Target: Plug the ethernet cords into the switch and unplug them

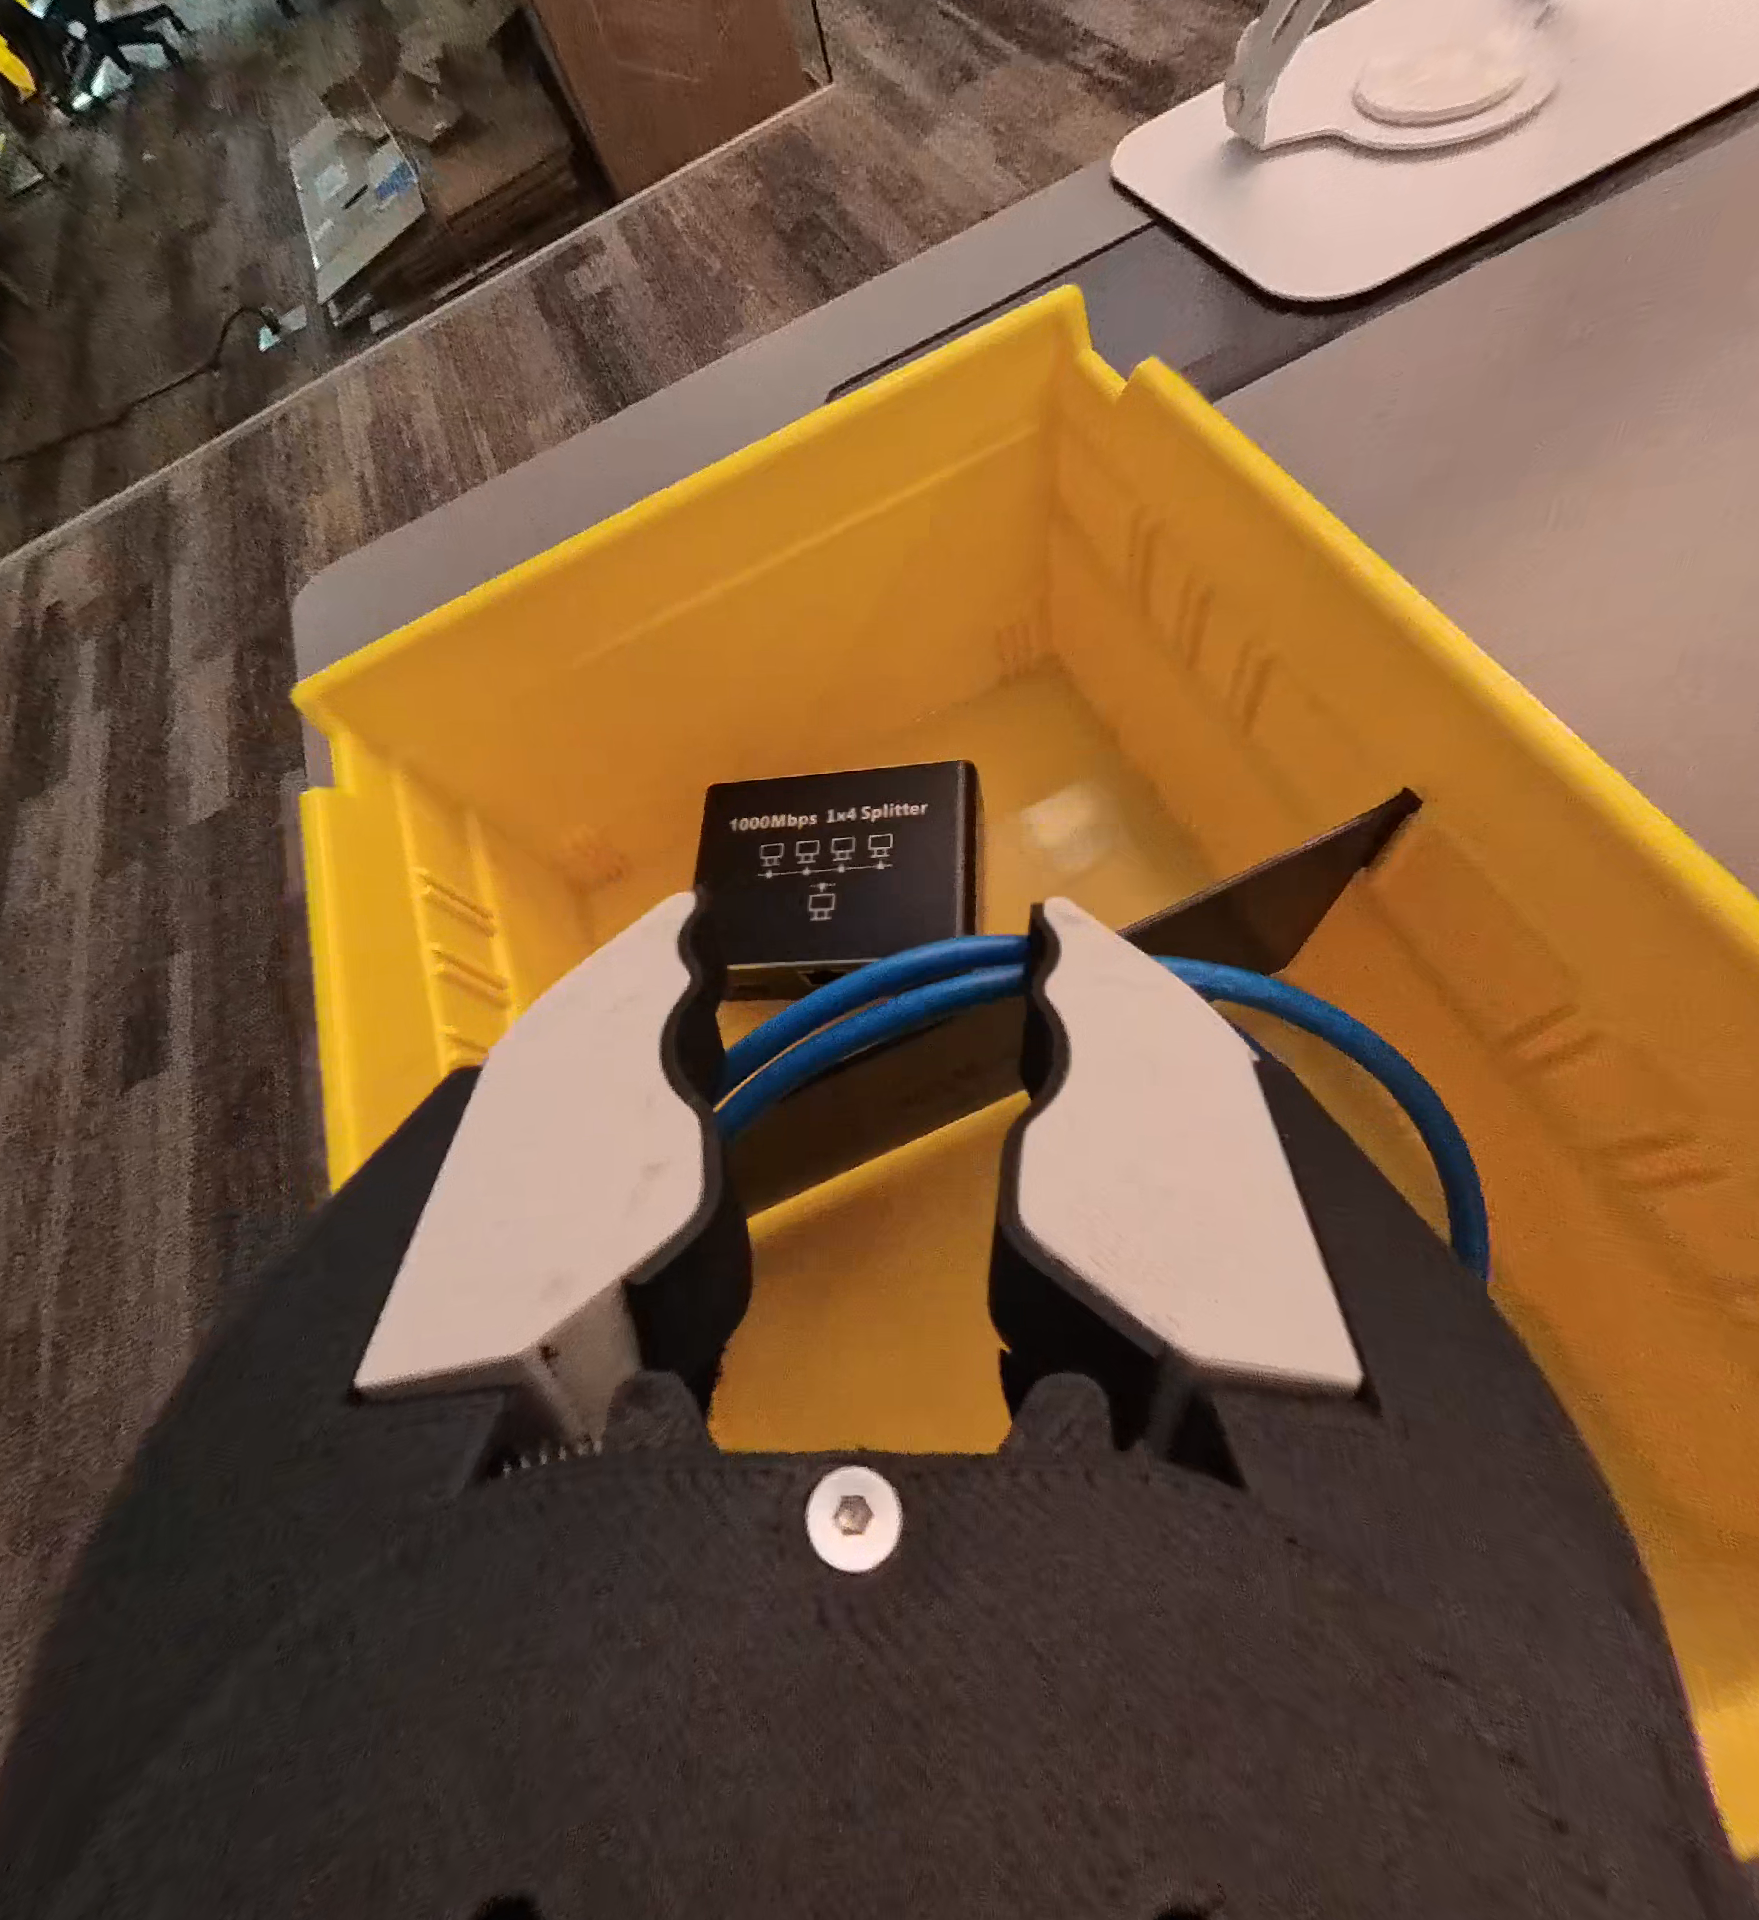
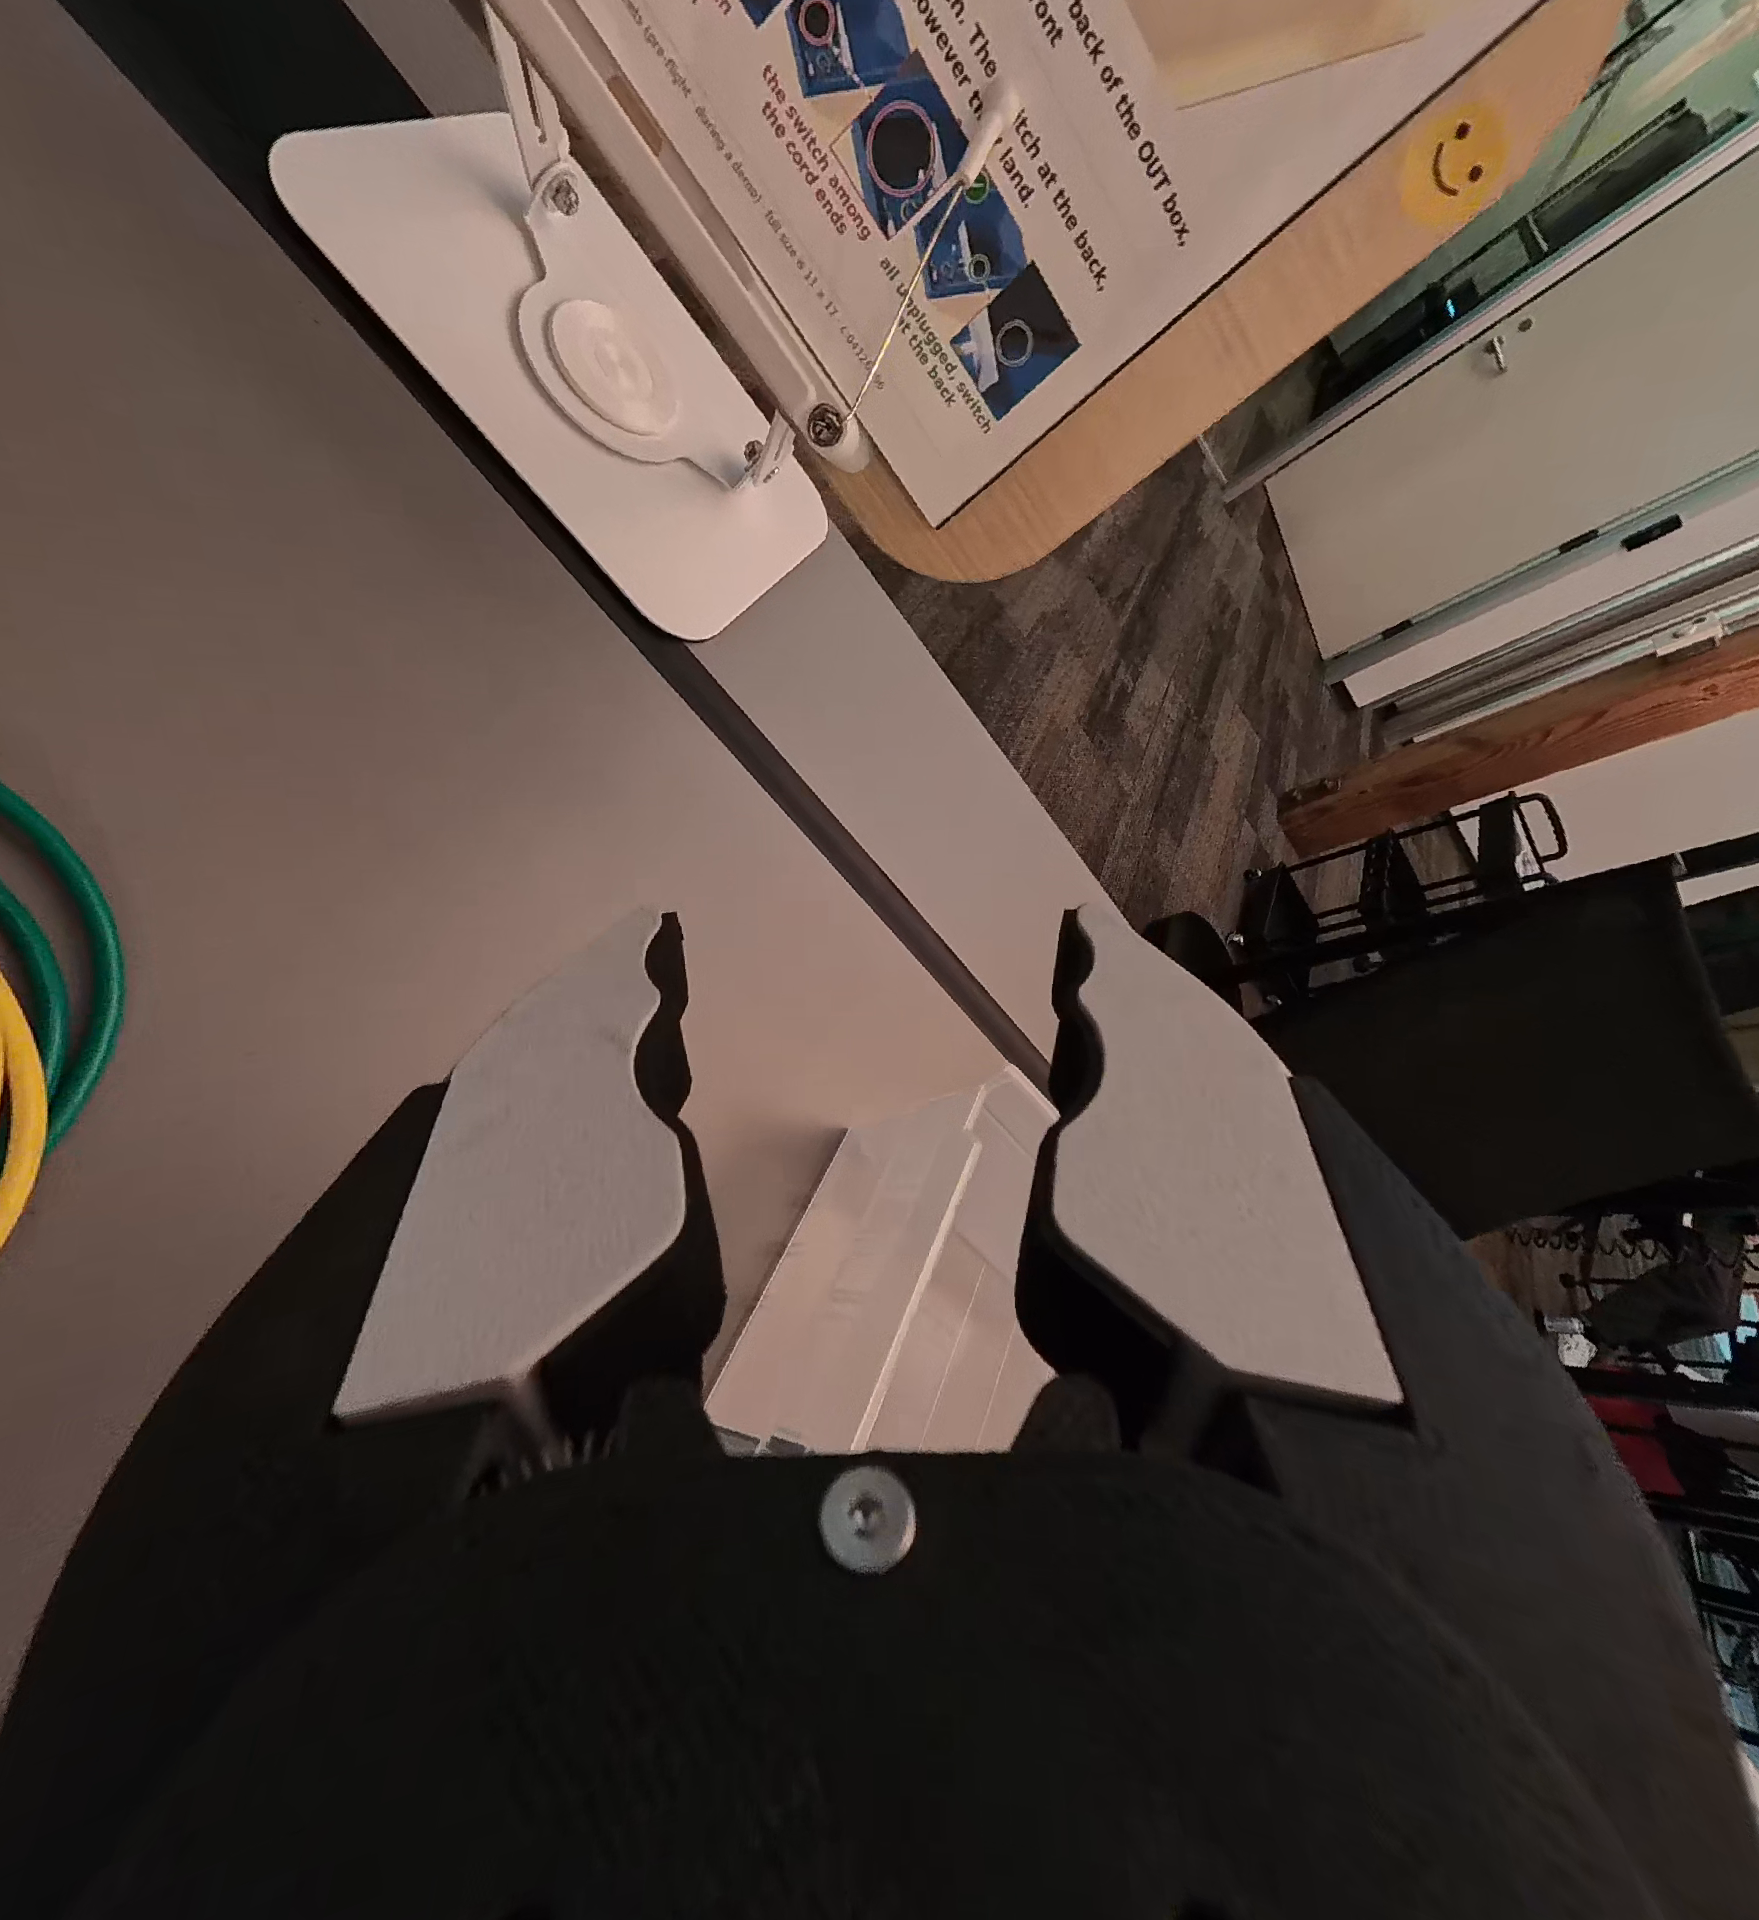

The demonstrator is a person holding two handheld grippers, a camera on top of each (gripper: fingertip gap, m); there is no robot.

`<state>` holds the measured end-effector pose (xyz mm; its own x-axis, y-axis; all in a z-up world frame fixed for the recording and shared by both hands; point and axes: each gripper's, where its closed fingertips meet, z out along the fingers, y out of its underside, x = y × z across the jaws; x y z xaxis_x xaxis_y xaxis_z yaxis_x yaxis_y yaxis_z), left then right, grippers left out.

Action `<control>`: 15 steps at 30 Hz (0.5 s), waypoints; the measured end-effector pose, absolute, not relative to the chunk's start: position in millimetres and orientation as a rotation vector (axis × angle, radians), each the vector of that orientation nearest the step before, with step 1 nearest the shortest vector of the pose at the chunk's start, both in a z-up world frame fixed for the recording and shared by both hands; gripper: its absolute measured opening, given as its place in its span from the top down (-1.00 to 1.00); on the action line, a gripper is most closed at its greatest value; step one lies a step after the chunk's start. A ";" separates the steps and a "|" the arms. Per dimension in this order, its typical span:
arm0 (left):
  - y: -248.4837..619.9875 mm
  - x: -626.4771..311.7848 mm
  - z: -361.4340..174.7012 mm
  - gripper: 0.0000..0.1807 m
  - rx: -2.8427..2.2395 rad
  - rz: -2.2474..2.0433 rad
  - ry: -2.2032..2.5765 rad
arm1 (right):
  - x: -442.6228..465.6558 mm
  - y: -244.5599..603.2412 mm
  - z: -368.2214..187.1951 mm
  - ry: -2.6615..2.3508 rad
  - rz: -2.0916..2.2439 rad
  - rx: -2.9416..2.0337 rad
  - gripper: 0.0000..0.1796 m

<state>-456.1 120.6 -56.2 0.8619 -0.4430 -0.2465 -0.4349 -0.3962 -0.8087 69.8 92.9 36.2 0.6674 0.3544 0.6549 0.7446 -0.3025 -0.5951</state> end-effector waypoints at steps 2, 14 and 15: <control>117.5 -459.2 -53.6 0.41 -2.030 -0.027 0.636 | 67.8 93.5 33.2 -0.874 -0.508 -1.913 0.23; 111.2 -481.3 -75.3 0.51 -2.122 0.203 0.740 | 62.3 93.1 27.4 -0.911 -0.525 -1.918 0.24; 111.1 -480.8 -76.1 0.52 -2.124 0.212 0.750 | 62.6 93.0 27.7 -0.910 -0.527 -1.918 0.24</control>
